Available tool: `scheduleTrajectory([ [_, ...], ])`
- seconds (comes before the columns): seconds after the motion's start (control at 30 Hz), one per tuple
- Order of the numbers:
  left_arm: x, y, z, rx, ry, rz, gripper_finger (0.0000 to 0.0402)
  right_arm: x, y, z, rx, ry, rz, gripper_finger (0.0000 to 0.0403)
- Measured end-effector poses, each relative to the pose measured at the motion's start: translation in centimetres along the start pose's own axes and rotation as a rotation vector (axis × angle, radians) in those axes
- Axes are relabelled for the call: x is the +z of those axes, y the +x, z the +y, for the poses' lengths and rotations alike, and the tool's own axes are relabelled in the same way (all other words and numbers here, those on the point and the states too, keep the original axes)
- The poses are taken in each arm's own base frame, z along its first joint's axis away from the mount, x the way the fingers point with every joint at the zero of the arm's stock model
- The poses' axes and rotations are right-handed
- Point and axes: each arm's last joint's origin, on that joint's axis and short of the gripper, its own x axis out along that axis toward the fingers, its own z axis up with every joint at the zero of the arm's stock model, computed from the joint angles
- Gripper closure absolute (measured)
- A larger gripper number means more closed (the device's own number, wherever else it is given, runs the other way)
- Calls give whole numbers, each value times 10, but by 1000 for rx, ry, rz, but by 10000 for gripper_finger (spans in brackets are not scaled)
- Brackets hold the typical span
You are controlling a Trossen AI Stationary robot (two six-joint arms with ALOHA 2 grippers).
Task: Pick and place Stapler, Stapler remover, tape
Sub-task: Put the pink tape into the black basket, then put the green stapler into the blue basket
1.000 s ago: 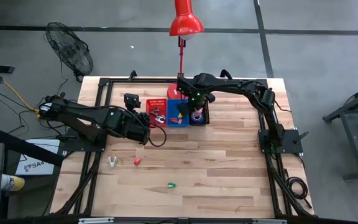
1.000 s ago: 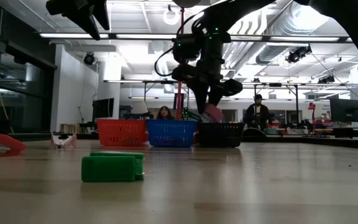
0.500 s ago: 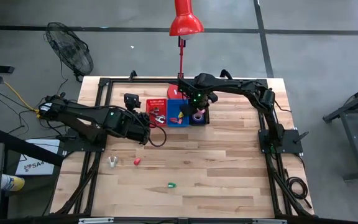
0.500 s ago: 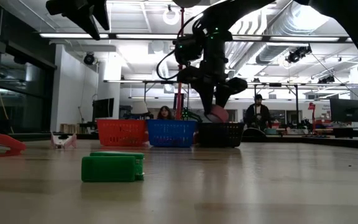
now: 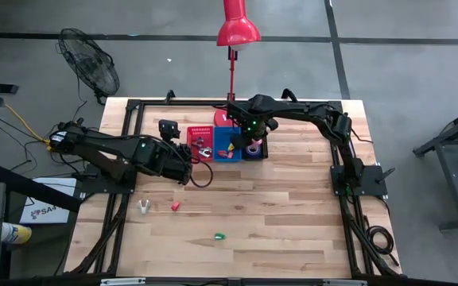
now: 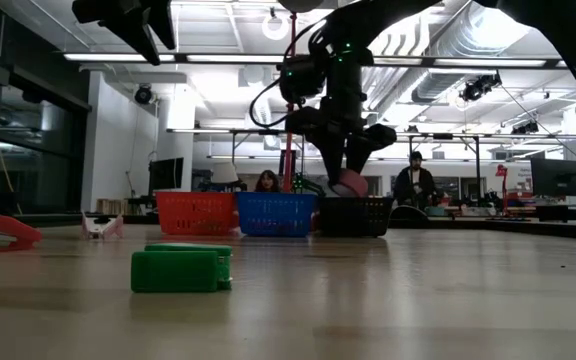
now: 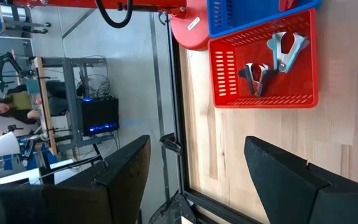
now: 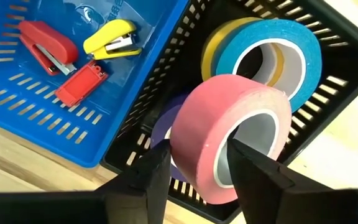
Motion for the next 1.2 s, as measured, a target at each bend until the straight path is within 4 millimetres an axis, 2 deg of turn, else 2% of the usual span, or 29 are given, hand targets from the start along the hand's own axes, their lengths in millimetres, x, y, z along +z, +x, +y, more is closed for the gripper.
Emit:
scheduleTrajectory([
  [0.3,0,0,0,-5,1,0,144,1,0,-1,-1,-33,-2,193],
  [0.5,-3,-2,2,-8,-7,-6,144,2,-5,-5,14,-25,-5,184],
  [0.83,-4,-2,1,-62,-19,4,144,-10,-40,-6,62,-38,-85,183],
  [1.0,-5,-2,-1,-118,-49,13,144,-23,-62,-1,65,-77,-167,183],
  [1.2,-6,-1,-5,-189,-119,35,144,-48,-86,10,34,-165,-275,182],
])
